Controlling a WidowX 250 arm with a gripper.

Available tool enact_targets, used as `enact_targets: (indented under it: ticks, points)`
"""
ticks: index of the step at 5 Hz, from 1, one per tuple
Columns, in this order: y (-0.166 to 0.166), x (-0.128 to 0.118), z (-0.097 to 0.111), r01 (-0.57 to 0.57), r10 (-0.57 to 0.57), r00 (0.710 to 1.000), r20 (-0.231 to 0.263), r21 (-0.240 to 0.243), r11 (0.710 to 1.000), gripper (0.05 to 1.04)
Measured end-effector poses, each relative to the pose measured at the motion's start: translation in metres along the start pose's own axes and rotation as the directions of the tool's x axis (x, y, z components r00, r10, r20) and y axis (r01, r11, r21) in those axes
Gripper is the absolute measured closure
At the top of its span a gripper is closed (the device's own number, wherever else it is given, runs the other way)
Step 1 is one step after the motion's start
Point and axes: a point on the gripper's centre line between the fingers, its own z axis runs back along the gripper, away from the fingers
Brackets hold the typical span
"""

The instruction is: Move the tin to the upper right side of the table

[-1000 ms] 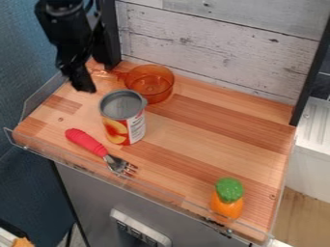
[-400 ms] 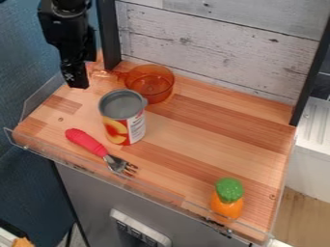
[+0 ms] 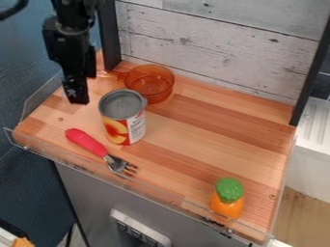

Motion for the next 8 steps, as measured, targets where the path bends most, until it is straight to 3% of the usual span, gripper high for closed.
enact_targets:
  ticks: [2, 4, 8]
  points:
    - [0.018, -0.004, -0.018, -0.026, 0.025, 1.0, 0.014, 0.064, 0.998, 0.083]
    - [0.032, -0.023, -0.022, -0.041, 0.04, 0.999, 0.013, 0.087, 0.995, 0.083]
    - [0.041, -0.104, -0.009, -0.008, 0.016, 0.997, -0.072, 0.118, 0.993, 0.083]
